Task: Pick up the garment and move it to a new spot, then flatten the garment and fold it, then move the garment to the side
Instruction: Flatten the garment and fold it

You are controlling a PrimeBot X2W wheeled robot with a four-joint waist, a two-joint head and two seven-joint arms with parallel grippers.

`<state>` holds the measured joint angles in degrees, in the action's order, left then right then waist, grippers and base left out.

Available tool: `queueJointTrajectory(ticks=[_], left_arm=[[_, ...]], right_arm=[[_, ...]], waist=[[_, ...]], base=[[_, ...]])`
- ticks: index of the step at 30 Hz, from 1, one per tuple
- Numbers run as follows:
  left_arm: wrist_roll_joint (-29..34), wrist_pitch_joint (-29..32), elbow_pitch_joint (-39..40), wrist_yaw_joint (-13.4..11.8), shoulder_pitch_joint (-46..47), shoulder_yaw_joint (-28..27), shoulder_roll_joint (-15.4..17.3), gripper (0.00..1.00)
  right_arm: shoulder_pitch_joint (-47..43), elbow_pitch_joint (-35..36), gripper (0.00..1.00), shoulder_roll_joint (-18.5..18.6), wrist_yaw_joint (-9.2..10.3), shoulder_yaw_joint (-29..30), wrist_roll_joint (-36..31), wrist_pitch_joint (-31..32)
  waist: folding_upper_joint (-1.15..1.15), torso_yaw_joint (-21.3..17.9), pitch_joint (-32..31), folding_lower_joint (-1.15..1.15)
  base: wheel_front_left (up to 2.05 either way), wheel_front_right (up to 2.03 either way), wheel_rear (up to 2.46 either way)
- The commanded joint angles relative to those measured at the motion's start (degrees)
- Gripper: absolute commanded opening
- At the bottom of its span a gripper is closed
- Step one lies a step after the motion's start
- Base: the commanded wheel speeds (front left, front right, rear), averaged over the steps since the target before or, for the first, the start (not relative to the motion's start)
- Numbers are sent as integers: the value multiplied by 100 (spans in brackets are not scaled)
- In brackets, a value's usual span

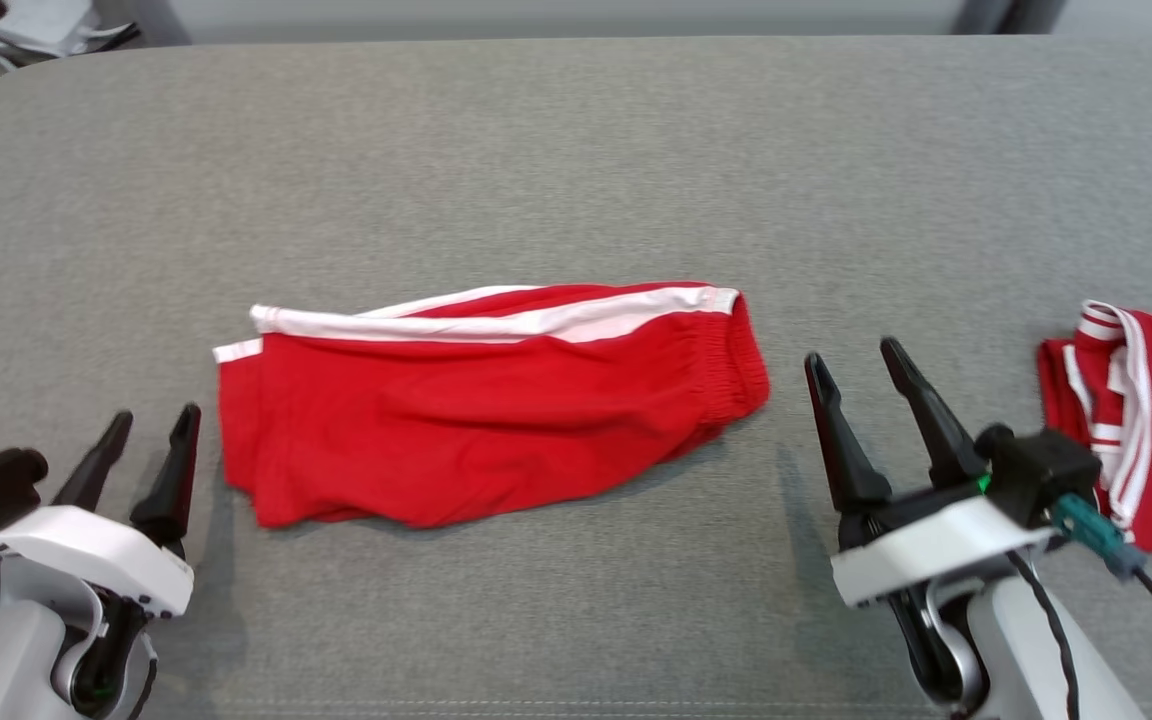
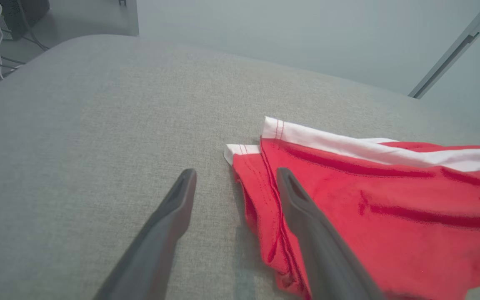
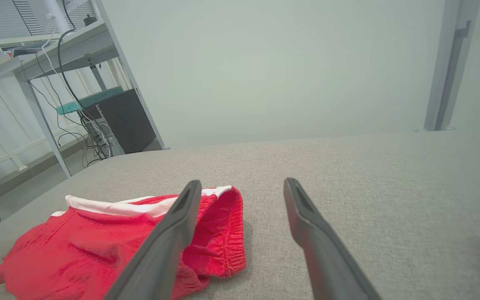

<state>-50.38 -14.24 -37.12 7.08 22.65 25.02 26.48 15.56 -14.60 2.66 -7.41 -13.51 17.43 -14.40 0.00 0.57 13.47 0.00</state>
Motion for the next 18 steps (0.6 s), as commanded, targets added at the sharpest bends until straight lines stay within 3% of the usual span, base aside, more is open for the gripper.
queueJointTrajectory(ticks=[1,7,18], left_arm=[[85,-72,139,40,135,-278,269,100],[320,-74,432,40,-270,-722,79,100],[374,-75,551,40,-439,-693,-38,100]], right_arm=[[180,69,100,21,-8,-140,-3,-60],[834,-749,100,21,-8,-260,-67,-60],[1682,-2935,100,21,-8,-269,434,-14]], waist=[[0,134,9,0],[0,568,10,0],[0,1066,127,0]], base=[[0,0,0],[0,0,0],[0,0,0]])
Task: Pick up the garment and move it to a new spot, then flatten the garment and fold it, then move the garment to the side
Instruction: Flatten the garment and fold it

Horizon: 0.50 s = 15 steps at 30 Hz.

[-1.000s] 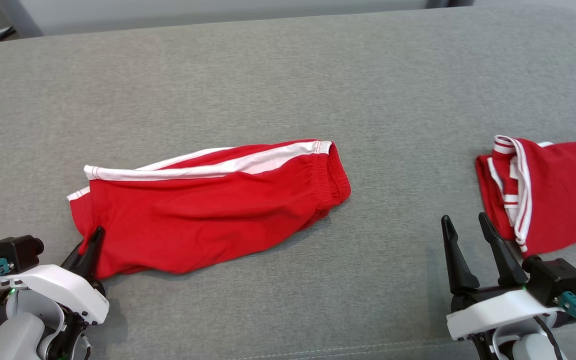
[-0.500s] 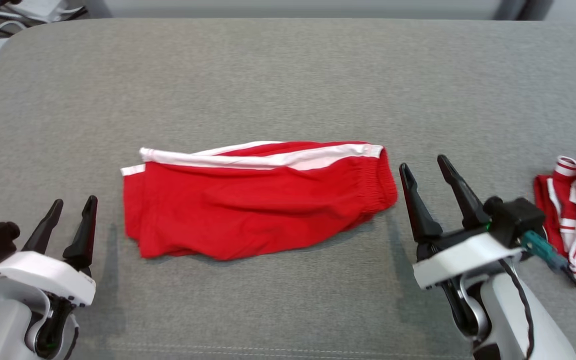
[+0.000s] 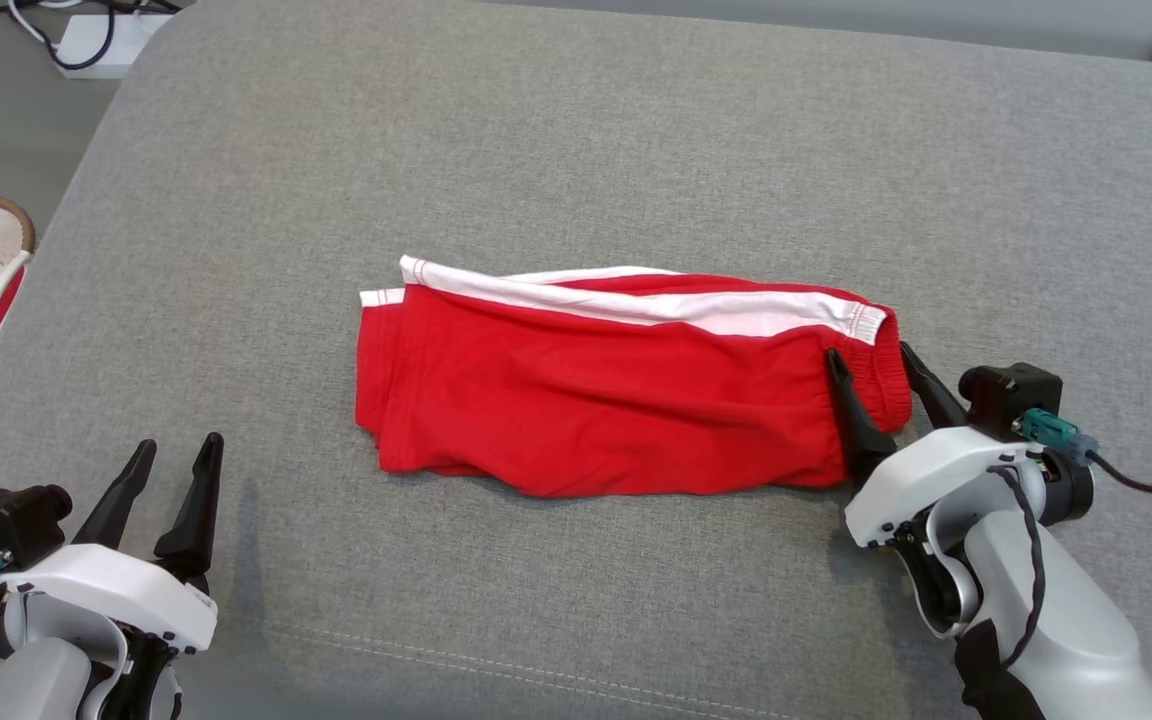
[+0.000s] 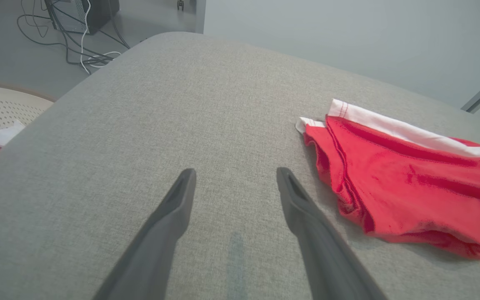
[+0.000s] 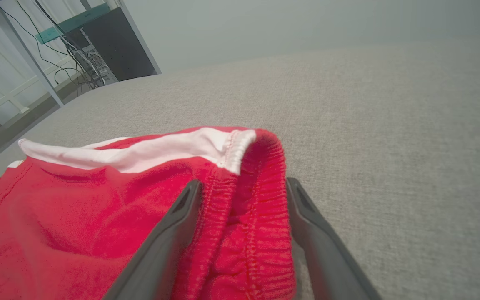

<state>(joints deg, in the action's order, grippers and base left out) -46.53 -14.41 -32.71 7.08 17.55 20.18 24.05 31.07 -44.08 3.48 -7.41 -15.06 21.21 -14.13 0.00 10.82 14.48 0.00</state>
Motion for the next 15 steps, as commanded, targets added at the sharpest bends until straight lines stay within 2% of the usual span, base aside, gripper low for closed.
queueJointTrajectory(ticks=[1,4,6,8,12,15], left_arm=[[-13,-58,115,40,71,-209,204,100],[-12,-58,126,40,65,-203,203,100],[-7,-58,129,40,60,-186,206,100],[-32,-59,148,40,45,-168,205,100],[-99,-59,143,40,-7,-175,248,100],[-122,-59,124,40,-22,-126,259,100]], right_arm=[[183,-116,100,-60,-8,-170,175,-44],[324,-425,100,-60,-8,-268,353,-66],[422,-538,100,-60,-8,-275,244,-79],[444,-235,100,-60,-8,-226,206,-82],[159,545,100,-60,-8,26,-304,-84],[-85,458,100,-60,-8,111,-273,-85]], waist=[[0,60,34,0],[0,95,50,0],[0,103,62,0],[0,102,75,0],[0,38,100,0],[0,-1,111,0]], base=[[0,0,0],[0,0,0],[0,0,0],[0,0,0],[0,0,0],[0,0,0]])
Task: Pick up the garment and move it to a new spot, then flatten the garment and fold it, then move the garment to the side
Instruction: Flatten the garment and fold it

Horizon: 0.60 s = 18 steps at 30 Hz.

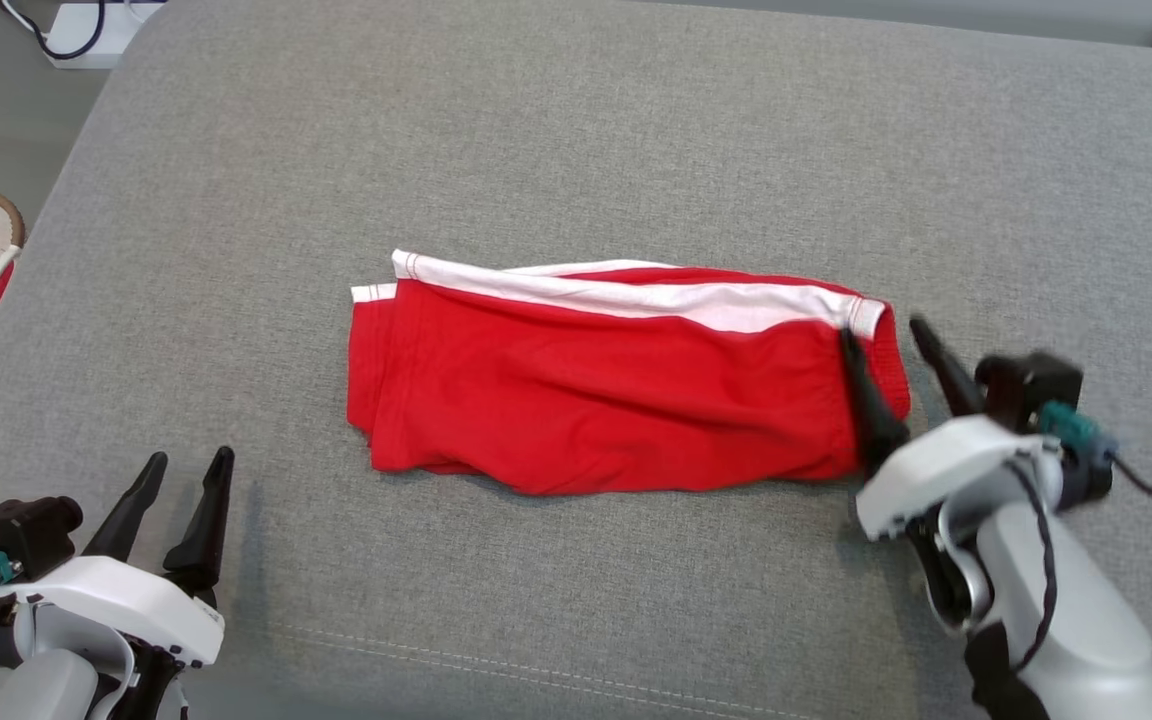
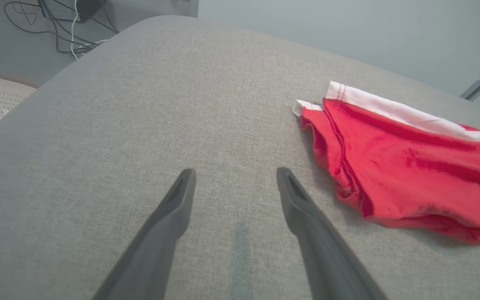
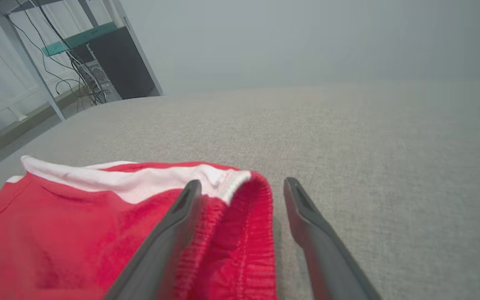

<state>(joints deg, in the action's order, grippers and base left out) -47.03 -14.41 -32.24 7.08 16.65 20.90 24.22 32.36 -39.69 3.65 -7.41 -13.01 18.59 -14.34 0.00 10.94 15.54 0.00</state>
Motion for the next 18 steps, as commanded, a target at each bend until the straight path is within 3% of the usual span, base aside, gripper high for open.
queueJointTrajectory(ticks=[1,8,18], left_arm=[[-86,-59,72,40,73,-184,238,100],[-101,-59,133,40,105,-123,237,100],[-206,-59,116,41,108,-58,258,100]], right_arm=[[-241,-83,100,-78,-8,-106,47,-64],[-72,-585,100,-78,-8,-581,659,-65],[377,-1213,100,-78,-8,-1719,1587,141]], waist=[[0,-15,11,0],[0,57,52,0],[0,195,105,0]], base=[[0,0,0],[0,0,0],[0,0,0]])
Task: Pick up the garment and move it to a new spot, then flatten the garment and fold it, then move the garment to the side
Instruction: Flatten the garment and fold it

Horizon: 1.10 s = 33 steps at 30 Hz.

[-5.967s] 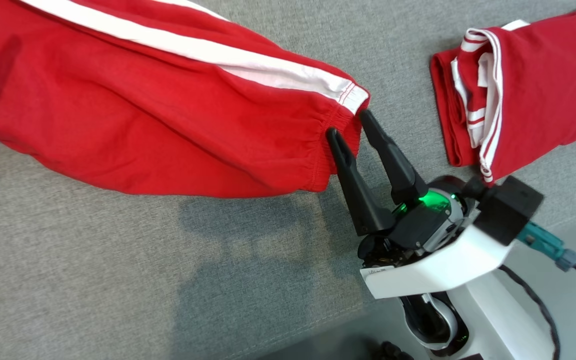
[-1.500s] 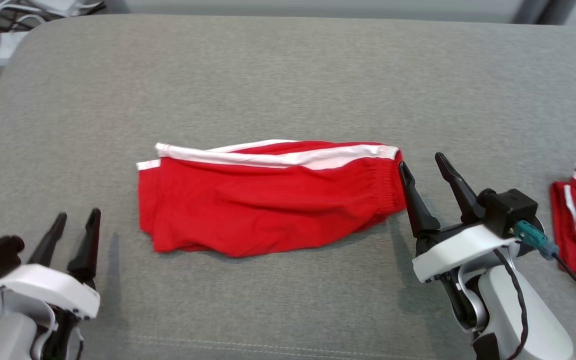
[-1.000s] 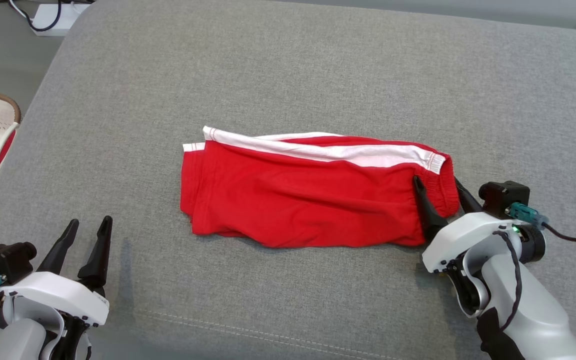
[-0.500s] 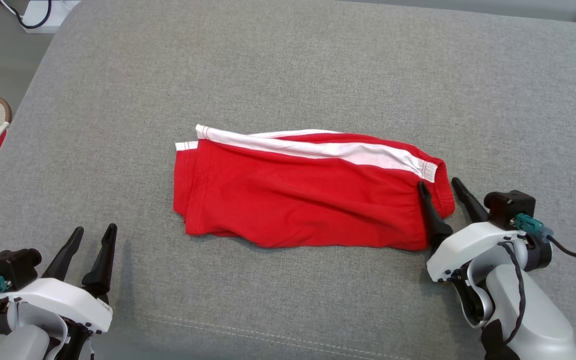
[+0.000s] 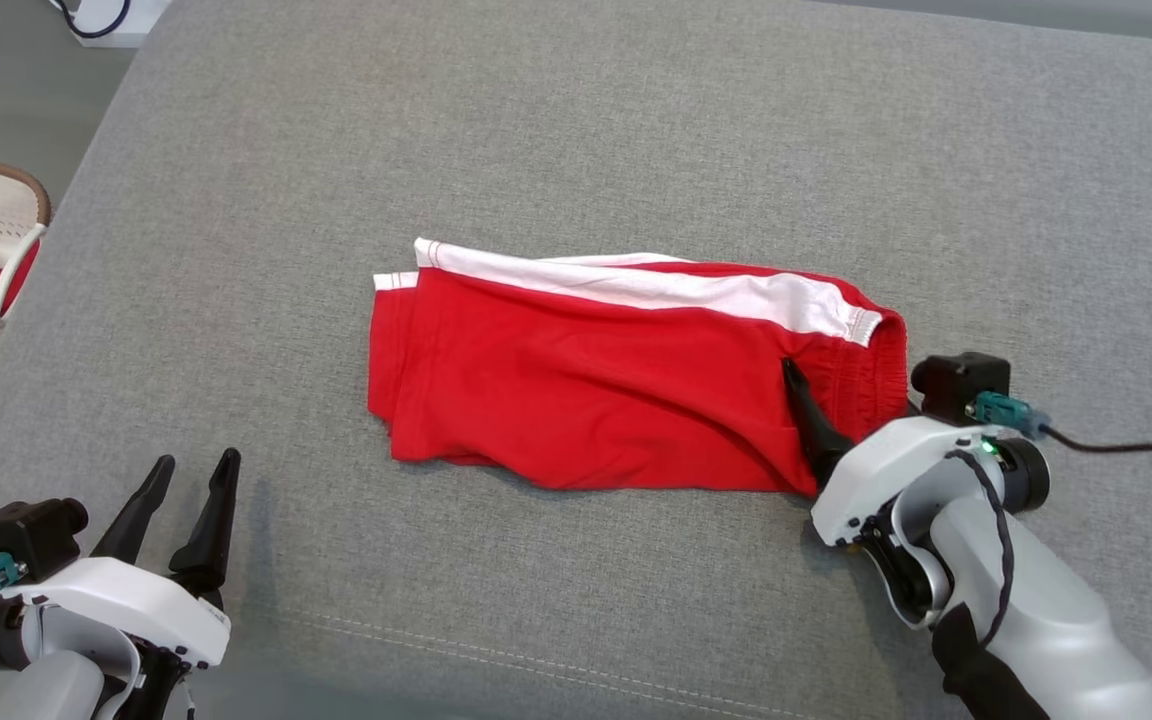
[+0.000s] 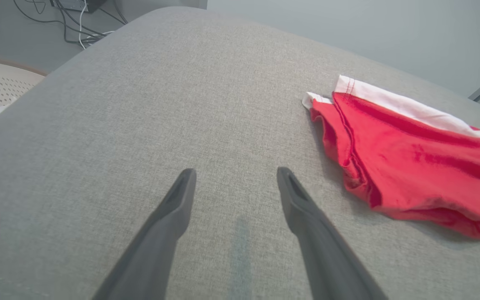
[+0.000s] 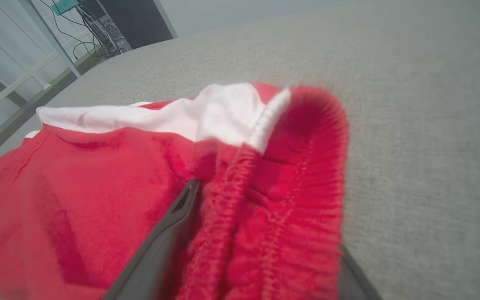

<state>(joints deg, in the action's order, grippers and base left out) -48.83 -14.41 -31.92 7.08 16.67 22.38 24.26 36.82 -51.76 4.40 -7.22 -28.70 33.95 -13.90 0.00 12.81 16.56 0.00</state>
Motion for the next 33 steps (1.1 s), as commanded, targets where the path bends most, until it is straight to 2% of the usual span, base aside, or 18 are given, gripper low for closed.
queueJointTrajectory(ticks=[1,10,11,12,13,14,21,26,30,33], left_arm=[[-40,-59,91,41,115,-196,251,100],[-119,-59,92,41,210,-127,200,100],[-125,-59,82,41,214,-121,189,100],[-125,-59,75,41,220,-114,181,100],[-126,-59,71,41,223,-113,177,100],[-132,-59,70,41,221,-116,176,100],[-153,-59,67,41,138,-191,178,100],[-135,-59,85,41,40,-263,165,100],[-95,-59,132,41,-45,-317,135,100],[-71,-59,158,41,-129,-361,122,100]], right_arm=[[-16,-87,100,-152,-26,-242,106,166],[341,-538,100,-152,-26,-863,676,722],[369,-616,96,-152,-26,-905,722,759],[394,-693,59,-152,-26,-938,763,775],[413,-755,32,-152,-26,-958,813,761],[441,-833,0,-152,-26,-960,850,704],[649,-1389,0,-152,-26,-769,1132,45],[832,-1814,0,-152,-26,-419,1195,-101],[1030,-2036,0,-152,-26,270,766,-107],[1142,-2136,0,-124,-26,883,136,-108]], waist=[[0,24,11,0],[0,185,-13,0],[0,197,-22,0],[0,207,-29,0],[0,215,-34,0],[0,215,-38,0],[0,58,-114,0],[0,-184,-197,0],[0,-378,-251,0],[0,-506,-280,0]], base=[[0,0,0],[0,0,0],[0,0,0],[0,0,0],[0,0,0],[0,0,0],[0,0,0],[0,0,0],[0,0,0],[0,0,0]])
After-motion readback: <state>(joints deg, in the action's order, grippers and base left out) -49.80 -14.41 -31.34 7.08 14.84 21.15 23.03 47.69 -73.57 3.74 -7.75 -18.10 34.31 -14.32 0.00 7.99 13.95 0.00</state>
